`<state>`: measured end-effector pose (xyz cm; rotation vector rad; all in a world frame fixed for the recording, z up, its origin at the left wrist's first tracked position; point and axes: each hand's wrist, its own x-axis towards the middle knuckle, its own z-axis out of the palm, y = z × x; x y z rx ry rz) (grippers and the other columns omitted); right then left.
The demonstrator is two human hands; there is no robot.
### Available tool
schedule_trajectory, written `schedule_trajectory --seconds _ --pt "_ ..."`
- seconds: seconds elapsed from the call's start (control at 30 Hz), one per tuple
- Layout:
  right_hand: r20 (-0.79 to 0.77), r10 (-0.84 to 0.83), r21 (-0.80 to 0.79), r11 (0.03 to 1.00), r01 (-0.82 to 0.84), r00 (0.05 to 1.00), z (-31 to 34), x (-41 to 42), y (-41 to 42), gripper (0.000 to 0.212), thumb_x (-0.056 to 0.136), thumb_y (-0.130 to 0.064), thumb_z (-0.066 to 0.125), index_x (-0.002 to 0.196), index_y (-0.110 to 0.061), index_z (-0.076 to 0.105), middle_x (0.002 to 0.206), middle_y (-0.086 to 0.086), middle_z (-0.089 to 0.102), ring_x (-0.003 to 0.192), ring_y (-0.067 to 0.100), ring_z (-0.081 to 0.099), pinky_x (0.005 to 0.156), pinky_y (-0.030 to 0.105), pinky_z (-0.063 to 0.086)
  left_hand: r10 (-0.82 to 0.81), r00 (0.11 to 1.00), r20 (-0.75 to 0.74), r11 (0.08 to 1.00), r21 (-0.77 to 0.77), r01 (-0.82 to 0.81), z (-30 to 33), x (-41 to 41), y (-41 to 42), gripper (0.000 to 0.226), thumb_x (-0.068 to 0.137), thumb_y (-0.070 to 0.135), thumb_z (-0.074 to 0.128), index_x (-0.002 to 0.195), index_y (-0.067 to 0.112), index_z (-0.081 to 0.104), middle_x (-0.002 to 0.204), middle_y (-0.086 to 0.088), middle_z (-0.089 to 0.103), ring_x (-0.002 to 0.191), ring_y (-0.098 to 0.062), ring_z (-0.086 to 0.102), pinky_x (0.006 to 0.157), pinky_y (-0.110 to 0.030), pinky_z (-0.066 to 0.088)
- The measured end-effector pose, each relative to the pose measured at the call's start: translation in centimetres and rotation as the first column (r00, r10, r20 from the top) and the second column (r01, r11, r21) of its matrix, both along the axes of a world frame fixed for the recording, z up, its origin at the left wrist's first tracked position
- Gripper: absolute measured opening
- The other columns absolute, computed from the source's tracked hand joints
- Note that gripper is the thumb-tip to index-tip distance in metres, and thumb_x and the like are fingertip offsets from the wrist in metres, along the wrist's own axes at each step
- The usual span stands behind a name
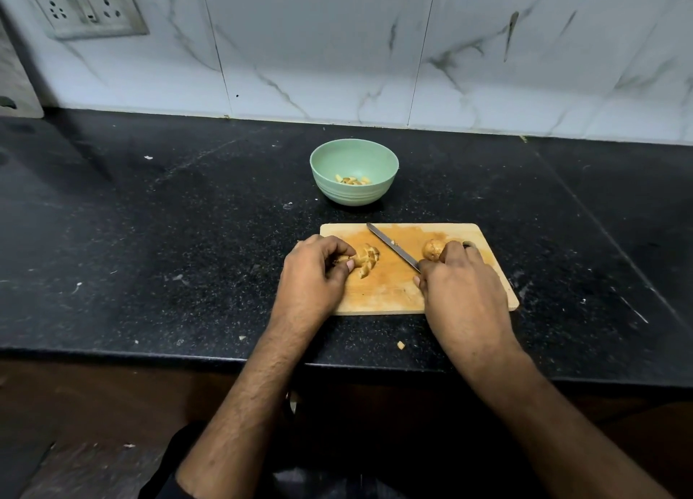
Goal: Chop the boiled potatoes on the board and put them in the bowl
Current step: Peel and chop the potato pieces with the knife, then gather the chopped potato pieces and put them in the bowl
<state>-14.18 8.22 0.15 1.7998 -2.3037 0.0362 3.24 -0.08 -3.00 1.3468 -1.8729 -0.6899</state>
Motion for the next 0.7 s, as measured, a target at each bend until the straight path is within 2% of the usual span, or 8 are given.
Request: schedule_trajectory --seconds 0.1,0.17,0.23,0.3,0.37,0.43,0.57,0.7 --pt "0.010 0.075 -0.109 0.991 -0.074 0.997 0.0 0.5 -0.3 0.021 0.099 -0.026 0.060 0.117 -0.021 0.069 0.108 0.001 0.051 0.103 0.020 0.049 0.086 0.036 0.046 -0.015 1.000 -0.002 1.000 -0.021 0.015 -0.4 0.0 -0.2 0.010 0.090 0.018 0.073 0.092 0.027 0.069 0.089 0.017 0.061 0.093 -0.009 0.056 0.088 -0.035 0.050" --pt "0.245 0.209 -0.166 0.971 -0.172 0.947 0.6 1.2 -0.7 0.031 0.101 -0.031 0.058 0.128 -0.019 0.063 0.113 -0.001 0.051 0.108 0.015 0.049 0.092 0.032 0.047 -0.009 0.999 -0.031 1.000 -0.029 0.008 -0.7 0.1 -0.3 0.009 0.090 0.018 0.071 0.091 0.027 0.068 0.090 0.015 0.064 0.093 -0.010 0.058 0.085 -0.034 0.050" --pt "0.474 0.291 -0.164 0.956 -0.242 0.831 1.1 2.3 -1.6 0.048 0.099 -0.040 0.059 0.142 -0.022 0.053 0.130 -0.004 0.049 0.123 0.011 0.046 0.105 0.031 0.041 0.018 0.994 -0.104 1.000 -0.017 -0.020 -0.9 0.2 -0.4 0.009 0.092 0.018 0.070 0.091 0.027 0.067 0.089 0.014 0.067 0.090 -0.008 0.061 0.081 -0.028 0.049" --pt "0.510 0.323 -0.104 0.943 -0.315 0.797 0.9 3.1 -2.8 0.063 0.096 -0.046 0.061 0.151 -0.023 0.041 0.148 -0.004 0.039 0.138 0.013 0.036 0.114 0.034 0.034 0.062 0.979 -0.194 0.998 0.018 -0.059 -0.9 0.5 -0.5 0.011 0.093 0.017 0.069 0.092 0.027 0.067 0.087 0.014 0.069 0.085 -0.001 0.062 0.076 -0.016 0.046" --pt "0.483 0.326 -0.060 0.938 -0.341 0.813 -0.1 3.4 -3.7 0.067 0.095 -0.048 0.062 0.153 -0.024 0.037 0.153 -0.003 0.036 0.144 0.016 0.029 0.115 0.042 0.036 0.088 0.965 -0.245 0.996 0.047 -0.079 -0.8 0.7 -0.4 0.011 0.093 0.015 0.068 0.094 0.026 0.068 0.087 0.013 0.071 0.080 0.002 0.063 0.071 -0.008 0.043" --pt "0.474 0.313 -0.045 0.942 -0.333 0.823 -0.7 3.2 -4.4 0.058 0.096 -0.045 0.062 0.148 -0.027 0.044 0.154 -0.001 0.037 0.144 0.018 0.029 0.112 0.044 0.038 0.086 0.961 -0.262 0.996 0.045 -0.077 -0.8 0.9 -0.4 0.011 0.093 0.015 0.069 0.094 0.025 0.069 0.086 0.012 0.071 0.079 0.001 0.063 0.069 -0.005 0.042" --pt "0.485 0.330 -0.097 0.940 -0.326 0.809 -1.0 2.5 -5.3 0.025 0.097 -0.032 0.064 0.121 -0.026 0.063 0.156 0.006 0.038 0.138 0.021 0.037 0.106 0.031 0.034 0.040 0.954 -0.296 0.999 -0.002 -0.043 -0.7 0.9 -0.4 0.010 0.092 0.014 0.069 0.095 0.024 0.069 0.087 0.011 0.071 0.082 -0.002 0.066 0.075 -0.014 0.048" --pt "0.490 0.367 -0.144 0.929 -0.342 0.790 -1.5 2.0 -6.1 0.020 0.097 -0.024 0.064 0.117 -0.023 0.065 0.131 0.005 0.054 0.128 0.022 0.045 0.098 0.031 0.038 0.014 0.914 -0.404 0.999 -0.027 -0.028 -0.5 0.9 -0.4 0.010 0.093 0.011 0.069 0.097 0.020 0.069 0.090 0.008 0.073 0.089 -0.008 0.069 0.084 -0.029 0.056"
